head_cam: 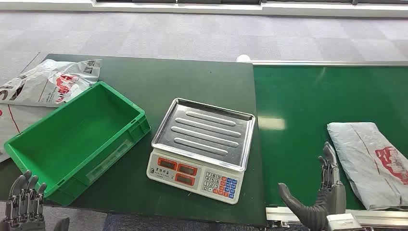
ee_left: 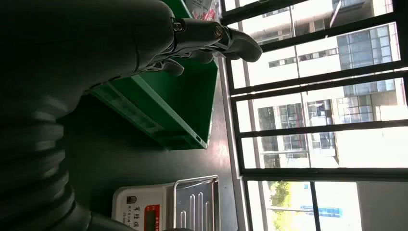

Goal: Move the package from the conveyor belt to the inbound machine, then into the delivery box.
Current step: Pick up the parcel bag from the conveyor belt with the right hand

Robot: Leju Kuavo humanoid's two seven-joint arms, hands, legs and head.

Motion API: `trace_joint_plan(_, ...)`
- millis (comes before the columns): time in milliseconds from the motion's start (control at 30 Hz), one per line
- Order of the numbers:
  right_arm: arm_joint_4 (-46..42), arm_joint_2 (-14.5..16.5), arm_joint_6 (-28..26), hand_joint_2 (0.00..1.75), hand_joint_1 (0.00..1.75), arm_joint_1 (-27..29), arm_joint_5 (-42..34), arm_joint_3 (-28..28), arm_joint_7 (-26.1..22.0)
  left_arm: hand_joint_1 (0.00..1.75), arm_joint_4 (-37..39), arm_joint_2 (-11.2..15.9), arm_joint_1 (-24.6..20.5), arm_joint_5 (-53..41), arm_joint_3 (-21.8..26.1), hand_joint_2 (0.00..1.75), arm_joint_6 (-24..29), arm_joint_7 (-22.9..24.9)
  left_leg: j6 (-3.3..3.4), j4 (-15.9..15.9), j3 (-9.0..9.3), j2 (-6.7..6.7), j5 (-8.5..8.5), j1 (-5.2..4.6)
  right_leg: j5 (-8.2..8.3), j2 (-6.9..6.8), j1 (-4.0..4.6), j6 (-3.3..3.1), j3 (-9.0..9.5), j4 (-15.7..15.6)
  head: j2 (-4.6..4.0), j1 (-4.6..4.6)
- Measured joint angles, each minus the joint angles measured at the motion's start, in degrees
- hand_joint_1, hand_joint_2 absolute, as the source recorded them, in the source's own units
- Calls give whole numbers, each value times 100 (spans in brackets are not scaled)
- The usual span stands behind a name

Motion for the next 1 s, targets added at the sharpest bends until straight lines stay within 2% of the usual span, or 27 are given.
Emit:
trace_joint_plan(100, 34, 10, -83, 175, 0, -130, 542, -111, 277, 0, 1, -2, -86, -105, 0, 175, -132, 3, 0, 0, 1, 0, 1, 0, 1, 0, 0, -1, 3, 0, 0, 1)
trace_joint_plan(200, 316, 6, -29, 175, 0, -560, 1724, -479, 927, 0, 20, -2, -274, -218, -7, 175, -374, 8, 0, 0, -10, 4, 1, 0, 6, 5, -1, -1, 7, 0, 0, 0)
trace_joint_plan(300, 956, -80, 157, 175, 0, -1179, 2832, -963, 1578, 0, 69, -3, -395, -383, -94, 175, -439, -10, 6, 3, -1, 8, 7, 0, 16, 11, -7, 5, 9, 0, 0, 1)
trace_joint_plan(433, 1884, -258, 273, 175, 0, -1818, 3313, -1412, 1888, 0, 148, -9, -433, -536, -270, 175, -380, -79, 23, 10, 23, -3, 28, -1, 36, 3, -17, 25, 3, 0, 0, 1)
trace_joint_plan(533, 2616, -440, 559, 175, 0, -2273, 3737, -1583, 2477, 0, 196, -15, -432, -497, -339, 175, -401, -66, 21, 11, 19, -6, 30, -3, 38, 5, -19, 25, 3, 1, 0, 1)
trace_joint_plan(633, 3794, -782, 1077, 175, 0, -2884, 3791, -1850, 3216, 0, 259, 4, -431, -367, -416, 175, -372, -35, 28, 17, 18, -9, 30, -8, 40, 1, -24, 31, 0, -1, 0, 1)
trace_joint_plan(700, 4676, -1033, 1351, 175, 0, -3220, 3706, -2057, 3524, 0, 315, 62, -432, -269, -476, 175, -275, -26, 36, 21, 13, -21, 32, -11, 41, -13, -27, 36, 1, -2, 0, 1)
trace_joint_plan(867, 6371, -1454, 1647, 175, 0, -3647, 3500, -2472, 3688, 0, 466, 252, -439, -127, -591, 175, -124, -20, 42, 24, -6, -42, 36, -16, 44, -30, -31, 41, -10, -1, 0, 1)
trace_joint_plan(1000, 7394, -1700, 2215, 175, 0, -3772, 3007, -2747, 3598, 0, 624, 432, -475, -40, -714, 175, -8, -78, 42, 24, -10, -49, 36, -16, 41, -35, -31, 44, -14, -2, 0, 1)
